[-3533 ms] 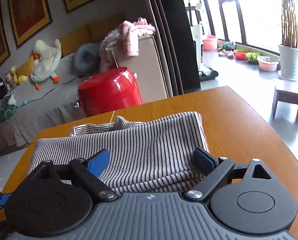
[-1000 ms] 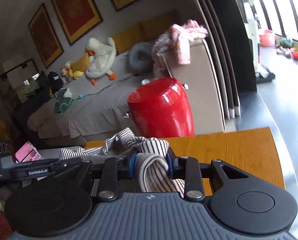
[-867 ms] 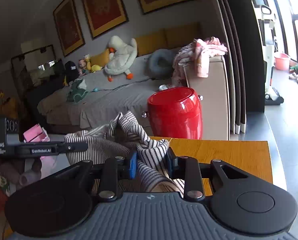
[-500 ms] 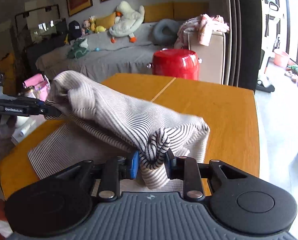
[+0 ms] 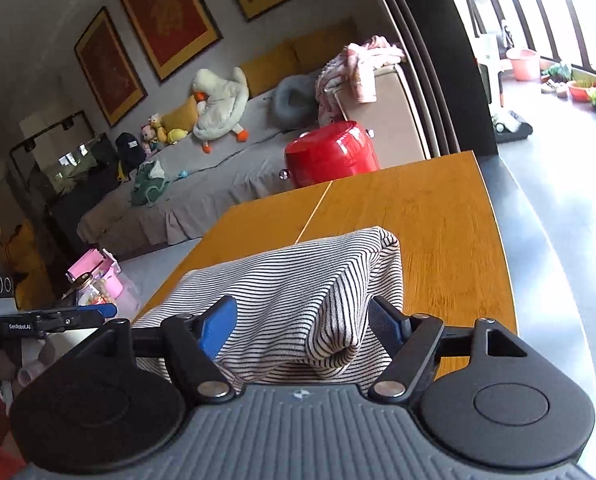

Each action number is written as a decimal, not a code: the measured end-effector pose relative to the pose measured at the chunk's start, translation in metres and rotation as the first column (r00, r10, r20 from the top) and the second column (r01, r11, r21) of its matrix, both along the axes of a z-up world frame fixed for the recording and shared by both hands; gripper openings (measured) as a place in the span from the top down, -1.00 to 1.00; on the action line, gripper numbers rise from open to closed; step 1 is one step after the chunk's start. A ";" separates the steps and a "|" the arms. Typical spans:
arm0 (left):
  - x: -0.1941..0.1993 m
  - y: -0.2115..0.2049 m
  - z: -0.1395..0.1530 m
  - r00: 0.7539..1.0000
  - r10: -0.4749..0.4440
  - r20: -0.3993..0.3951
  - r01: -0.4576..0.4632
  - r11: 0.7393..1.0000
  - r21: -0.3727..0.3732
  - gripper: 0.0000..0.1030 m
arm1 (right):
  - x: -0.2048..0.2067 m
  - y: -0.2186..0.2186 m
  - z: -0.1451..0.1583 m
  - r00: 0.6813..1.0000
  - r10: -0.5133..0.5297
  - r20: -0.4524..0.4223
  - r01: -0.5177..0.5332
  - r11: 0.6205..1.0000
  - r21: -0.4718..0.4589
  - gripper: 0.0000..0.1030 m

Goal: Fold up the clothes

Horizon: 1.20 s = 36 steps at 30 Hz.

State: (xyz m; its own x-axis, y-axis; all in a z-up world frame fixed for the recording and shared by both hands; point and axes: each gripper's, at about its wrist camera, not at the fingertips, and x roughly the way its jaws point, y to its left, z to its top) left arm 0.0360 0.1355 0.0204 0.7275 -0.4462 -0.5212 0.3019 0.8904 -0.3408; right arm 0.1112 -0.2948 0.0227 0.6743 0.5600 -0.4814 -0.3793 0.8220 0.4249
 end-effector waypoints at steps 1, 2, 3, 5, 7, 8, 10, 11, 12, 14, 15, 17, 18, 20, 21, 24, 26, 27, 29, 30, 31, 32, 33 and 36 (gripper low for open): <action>0.008 -0.003 -0.005 0.999 0.013 -0.030 -0.014 1.000 -0.009 -0.62 | 0.008 0.007 -0.008 1.000 -0.010 -0.022 0.010 1.000 -0.012 -0.42; 0.017 -0.007 -0.011 0.998 0.026 -0.063 -0.027 1.000 -0.013 -0.62 | 0.014 0.012 -0.016 0.999 -0.012 -0.043 0.011 1.000 -0.019 -0.42; 0.027 -0.011 -0.020 0.994 0.037 -0.101 -0.038 0.999 -0.010 -0.62 | 0.021 0.018 -0.024 0.998 -0.012 -0.064 0.011 1.000 -0.019 -0.42; 0.040 -0.016 -0.037 0.986 0.060 -0.155 -0.062 0.998 -0.009 -0.62 | 0.032 0.027 -0.039 0.995 -0.008 -0.102 0.007 1.000 -0.006 -0.41; 0.047 -0.019 -0.046 0.984 0.073 -0.161 -0.077 0.997 -0.014 -0.62 | 0.043 0.035 -0.049 0.991 0.003 -0.132 0.000 1.000 0.023 0.00; 0.051 -0.021 -0.047 0.985 0.075 -0.153 -0.078 0.997 -0.017 -0.60 | 0.047 0.039 -0.049 0.991 -0.001 -0.133 0.005 1.000 0.024 0.12; 0.060 -0.022 -0.045 0.987 0.076 -0.143 -0.078 0.997 -0.012 -0.30 | 0.053 0.048 -0.042 0.994 -0.009 -0.112 0.012 1.000 0.020 0.35; 0.066 -0.022 -0.043 0.986 0.085 -0.142 -0.086 0.996 -0.004 -0.05 | 0.052 0.050 -0.035 0.996 -0.006 -0.093 0.008 1.000 0.029 0.40; 0.070 -0.021 -0.040 0.986 0.091 -0.139 -0.092 0.996 0.002 0.06 | 0.048 0.050 -0.026 0.998 0.006 -0.069 -0.003 0.999 0.041 0.42; 0.066 -0.019 -0.028 0.991 0.088 -0.104 -0.088 0.996 0.007 0.51 | 0.036 0.049 -0.009 0.999 0.037 -0.026 -0.036 0.998 0.058 0.45; 0.058 -0.017 -0.019 0.994 0.083 -0.071 -0.083 0.997 0.010 0.54 | 0.029 0.048 -0.003 0.998 0.057 -0.012 -0.056 0.997 0.061 0.45; 0.040 -0.014 -0.004 0.997 0.075 -0.018 -0.074 0.997 0.007 0.62 | 0.017 0.045 0.005 0.996 0.088 -0.001 -0.088 0.994 0.065 0.45; 0.031 -0.012 0.000 0.998 0.068 -0.008 -0.068 0.998 -0.001 0.64 | 0.013 0.043 0.003 0.996 0.089 -0.012 -0.088 0.994 0.065 0.45; 0.016 -0.011 0.002 0.998 0.064 0.000 -0.064 0.998 0.000 0.64 | 0.010 0.042 -0.011 0.998 0.060 -0.029 -0.060 0.998 0.022 0.45; 0.012 -0.012 -0.002 0.998 0.070 -0.003 -0.070 0.997 0.018 0.64 | 0.010 0.043 -0.020 0.999 0.040 -0.035 -0.040 0.999 -0.015 0.44; 0.013 -0.015 -0.021 0.994 0.087 -0.062 -0.084 0.995 0.052 0.63 | 0.017 0.040 -0.047 0.997 -0.004 -0.074 -0.002 0.996 -0.086 0.33; 0.015 -0.017 -0.035 0.990 0.089 -0.107 -0.082 0.995 0.061 0.61 | 0.017 0.032 -0.047 0.997 0.004 -0.083 -0.008 0.999 -0.046 0.16; 0.014 -0.018 -0.036 0.991 0.089 -0.102 -0.082 0.994 0.070 0.57 | 0.015 0.029 -0.043 0.997 -0.002 -0.072 -0.003 0.998 -0.067 -0.01; 0.011 -0.021 -0.029 0.994 0.083 -0.077 -0.077 0.994 0.073 0.26 | 0.011 0.026 -0.032 0.999 -0.020 -0.037 0.014 0.990 -0.141 -0.30; 0.010 -0.022 -0.026 0.995 0.080 -0.065 -0.075 0.994 0.075 0.16 | 0.008 0.024 -0.025 1.000 -0.028 -0.014 0.025 0.988 -0.155 -0.31; 0.008 -0.024 -0.022 0.996 0.075 -0.052 -0.071 0.995 0.073 0.00 | 0.005 0.021 -0.018 0.999 -0.036 0.011 0.037 0.986 -0.159 -0.37; 0.008 -0.026 -0.018 0.997 0.066 -0.042 -0.063 0.996 0.063 -0.11 | 0.002 0.019 -0.010 0.998 -0.044 0.037 0.049 0.985 -0.164 -0.54; 0.007 -0.028 -0.016 0.998 0.057 -0.038 -0.055 0.997 0.054 -0.20 | 0.001 0.019 -0.003 0.997 -0.041 0.062 0.050 0.987 -0.156 -0.65; 0.010 -0.037 -0.019 0.996 0.025 -0.080 -0.024 1.000 0.017 -0.46 | 0.005 0.025 0.015 0.992 -0.014 0.128 0.029 0.992 -0.122 -0.87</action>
